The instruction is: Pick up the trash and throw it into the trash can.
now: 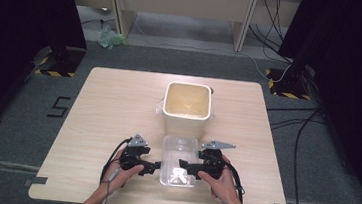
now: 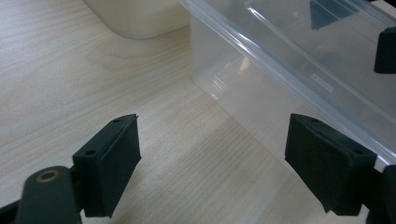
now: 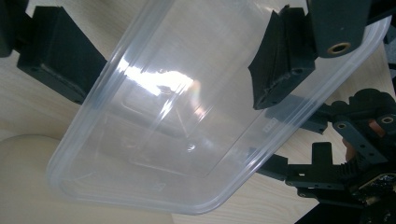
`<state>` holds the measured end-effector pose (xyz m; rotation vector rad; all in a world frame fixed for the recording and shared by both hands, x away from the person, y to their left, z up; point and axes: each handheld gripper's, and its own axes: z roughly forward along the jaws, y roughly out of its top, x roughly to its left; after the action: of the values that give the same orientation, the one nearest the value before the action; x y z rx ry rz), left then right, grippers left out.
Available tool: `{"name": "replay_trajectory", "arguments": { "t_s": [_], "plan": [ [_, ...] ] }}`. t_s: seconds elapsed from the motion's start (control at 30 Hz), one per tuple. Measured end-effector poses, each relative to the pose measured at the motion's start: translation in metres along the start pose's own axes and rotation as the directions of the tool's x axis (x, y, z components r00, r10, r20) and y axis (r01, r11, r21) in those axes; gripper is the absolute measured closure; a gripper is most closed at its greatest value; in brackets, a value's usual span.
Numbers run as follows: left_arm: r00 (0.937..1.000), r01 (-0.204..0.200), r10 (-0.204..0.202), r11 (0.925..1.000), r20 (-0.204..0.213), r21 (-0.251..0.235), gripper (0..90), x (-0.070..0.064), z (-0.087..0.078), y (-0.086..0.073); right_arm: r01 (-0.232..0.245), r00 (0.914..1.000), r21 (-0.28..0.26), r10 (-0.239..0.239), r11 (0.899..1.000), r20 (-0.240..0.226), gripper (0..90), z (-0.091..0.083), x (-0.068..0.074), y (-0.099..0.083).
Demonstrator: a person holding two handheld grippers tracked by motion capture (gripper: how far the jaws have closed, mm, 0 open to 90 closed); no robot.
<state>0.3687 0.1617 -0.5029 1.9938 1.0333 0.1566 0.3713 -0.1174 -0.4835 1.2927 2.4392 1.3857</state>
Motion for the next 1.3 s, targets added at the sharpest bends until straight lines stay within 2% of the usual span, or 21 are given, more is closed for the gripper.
{"name": "replay_trajectory", "arguments": {
  "t_s": [0.07, 0.13, 0.17, 0.23, 0.4, 0.5, 0.57, 0.6, 0.63, 0.67, 0.77, 0.8, 0.93, 1.1, 1.13, 1.2, 1.3],
  "plan": [
    [0.9996, 0.010, -0.010, 1.0000, 0.026, 0.000, 20.0, -0.003, -0.003, 0.000, -0.009, 0.9999, 0.016, 0.009, 1.000, -0.014, 19.8, 0.000, 0.003, 0.000],
    [0.9995, 0.004, -0.004, 1.0000, 0.032, 0.003, 19.7, -0.006, -0.004, 0.000, -0.006, 0.9999, 0.018, 0.007, 1.000, -0.015, 19.6, -0.001, 0.006, 0.000],
    [0.9997, -0.016, 0.016, 0.9999, 0.019, 0.002, 19.8, -0.011, -0.006, 0.001, 0.007, 1.0000, 0.015, -0.007, 1.000, 0.007, 20.0, -0.002, 0.010, 0.001],
    [0.9995, -0.027, 0.027, 0.9996, 0.013, 0.003, 19.8, -0.011, -0.008, 0.003, 0.000, 0.9998, 0.006, 0.000, 1.000, 0.018, 21.5, -0.003, 0.013, 0.002],
    [0.9998, -0.020, 0.020, 0.9995, -0.008, -0.024, 20.1, -0.008, -0.017, 0.008, 0.003, 0.9997, -0.015, -0.003, 1.000, 0.025, 25.4, -0.006, 0.017, 0.005],
    [0.9997, -0.016, 0.014, 0.9978, -0.021, -0.064, 20.6, -0.007, -0.031, 0.015, 0.035, 0.9985, -0.039, -0.033, 0.999, 0.044, 27.6, -0.008, 0.025, 0.011],
    [0.9997, -0.013, 0.011, 0.9971, -0.023, -0.075, 20.7, -0.006, -0.035, 0.018, 0.050, 0.9972, -0.053, -0.047, 0.997, 0.059, 28.2, -0.007, 0.030, 0.015],
    [0.9995, -0.011, 0.008, 0.9955, -0.031, -0.094, 20.7, -0.005, -0.043, 0.022, 0.057, 0.9962, -0.056, -0.053, 0.997, 0.069, 29.5, -0.006, 0.033, 0.017],
    [0.9995, -0.011, 0.008, 0.9955, -0.031, -0.094, 20.7, -0.005, -0.043, 0.022, 0.057, 0.9962, -0.056, -0.053, 0.997, 0.069, 29.5, -0.006, 0.033, 0.017],
    [0.9995, -0.010, 0.007, 0.9944, -0.030, -0.105, 20.7, -0.004, -0.048, 0.024, 0.078, 0.9927, -0.073, -0.071, 0.994, 0.098, 32.7, -0.003, 0.037, 0.021],
    [0.9989, -0.008, 0.002, 0.9917, -0.048, -0.129, 20.8, -0.002, -0.058, 0.029, 0.080, 0.9927, -0.090, -0.071, 0.993, 0.097, 34.4, -0.002, 0.040, 0.024],
    [0.9985, -0.007, -0.001, 0.9910, -0.055, -0.134, 21.1, -0.001, -0.060, 0.031, 0.094, 0.9906, -0.109, -0.082, 0.990, 0.109, 35.1, 0.000, 0.044, 0.027],
    [0.9975, -0.011, 0.001, 0.9895, -0.071, -0.144, 22.0, 0.002, -0.067, 0.035, 0.110, 0.9879, -0.122, -0.095, 0.986, 0.123, 35.4, 0.000, 0.050, 0.031],
    [0.9965, -0.027, 0.015, 0.9887, -0.082, -0.147, 22.9, 0.000, -0.073, 0.040, 0.145, 0.9820, -0.159, -0.123, 0.977, 0.144, 37.7, -0.007, 0.057, 0.040],
    [0.9958, -0.054, 0.042, 0.9857, -0.081, -0.159, 24.0, 0.001, -0.074, 0.044, 0.160, 0.9785, -0.169, -0.134, 0.973, 0.157, 37.7, -0.011, 0.059, 0.046],
    [0.9950, -0.047, 0.032, 0.9872, -0.094, -0.152, 24.4, -0.003, -0.077, 0.048, 0.162, 0.9777, -0.171, -0.135, 0.972, 0.161, 37.7, -0.012, 0.060, 0.048],
    [0.9943, -0.058, 0.042, 0.9841, -0.098, -0.168, 24.5, -0.004, -0.083, 0.059, 0.185, 0.9720, -0.192, -0.150, 0.964, 0.181, 37.9, -0.021, 0.064, 0.060]
  ]
}}
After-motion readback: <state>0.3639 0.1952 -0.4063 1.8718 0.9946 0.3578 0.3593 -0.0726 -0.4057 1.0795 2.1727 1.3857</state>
